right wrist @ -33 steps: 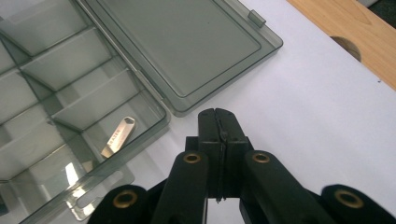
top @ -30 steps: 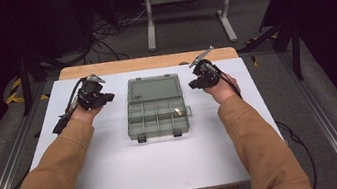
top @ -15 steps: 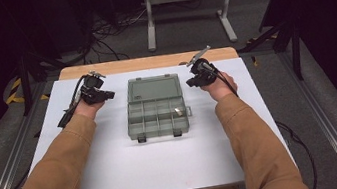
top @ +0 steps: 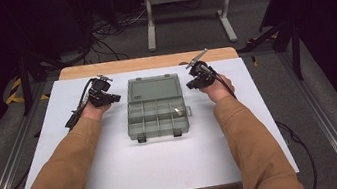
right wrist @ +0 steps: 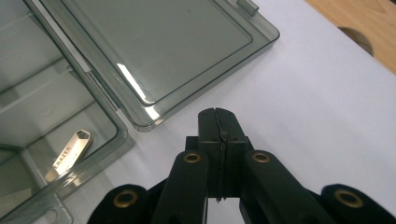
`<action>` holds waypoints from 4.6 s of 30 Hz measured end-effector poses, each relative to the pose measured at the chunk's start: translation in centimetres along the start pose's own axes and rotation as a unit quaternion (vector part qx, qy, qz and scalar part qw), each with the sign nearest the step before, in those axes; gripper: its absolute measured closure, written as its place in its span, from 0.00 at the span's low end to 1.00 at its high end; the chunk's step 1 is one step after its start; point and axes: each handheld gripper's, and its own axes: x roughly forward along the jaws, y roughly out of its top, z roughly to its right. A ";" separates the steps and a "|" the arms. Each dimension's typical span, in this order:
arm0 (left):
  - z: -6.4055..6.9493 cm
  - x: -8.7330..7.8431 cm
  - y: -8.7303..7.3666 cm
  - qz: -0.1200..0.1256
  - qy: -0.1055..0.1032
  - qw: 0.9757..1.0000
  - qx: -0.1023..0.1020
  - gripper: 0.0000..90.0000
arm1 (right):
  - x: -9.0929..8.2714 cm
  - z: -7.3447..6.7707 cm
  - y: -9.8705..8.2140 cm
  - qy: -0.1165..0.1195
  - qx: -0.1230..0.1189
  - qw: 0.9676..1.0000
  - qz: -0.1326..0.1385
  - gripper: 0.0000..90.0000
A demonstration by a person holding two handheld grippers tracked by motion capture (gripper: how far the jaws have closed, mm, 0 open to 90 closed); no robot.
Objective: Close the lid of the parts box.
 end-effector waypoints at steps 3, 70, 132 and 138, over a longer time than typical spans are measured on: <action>0.1 0.7 0.0 -0.001 -0.008 1.000 -0.005 1.00 | 0.5 0.1 -0.1 0.006 0.004 1.000 -0.001 1.00; 0.8 3.2 0.0 0.047 -0.006 0.999 -0.021 1.00 | 4.3 -0.3 0.4 -0.005 -0.005 1.000 0.002 1.00; 1.6 -0.5 0.6 0.101 -0.011 0.994 0.029 1.00 | -0.8 -0.7 0.7 0.018 -0.015 0.994 0.105 1.00; 1.6 -0.7 0.5 0.100 -0.017 0.994 0.035 1.00 | -1.1 -0.8 0.6 0.025 -0.022 0.994 0.105 1.00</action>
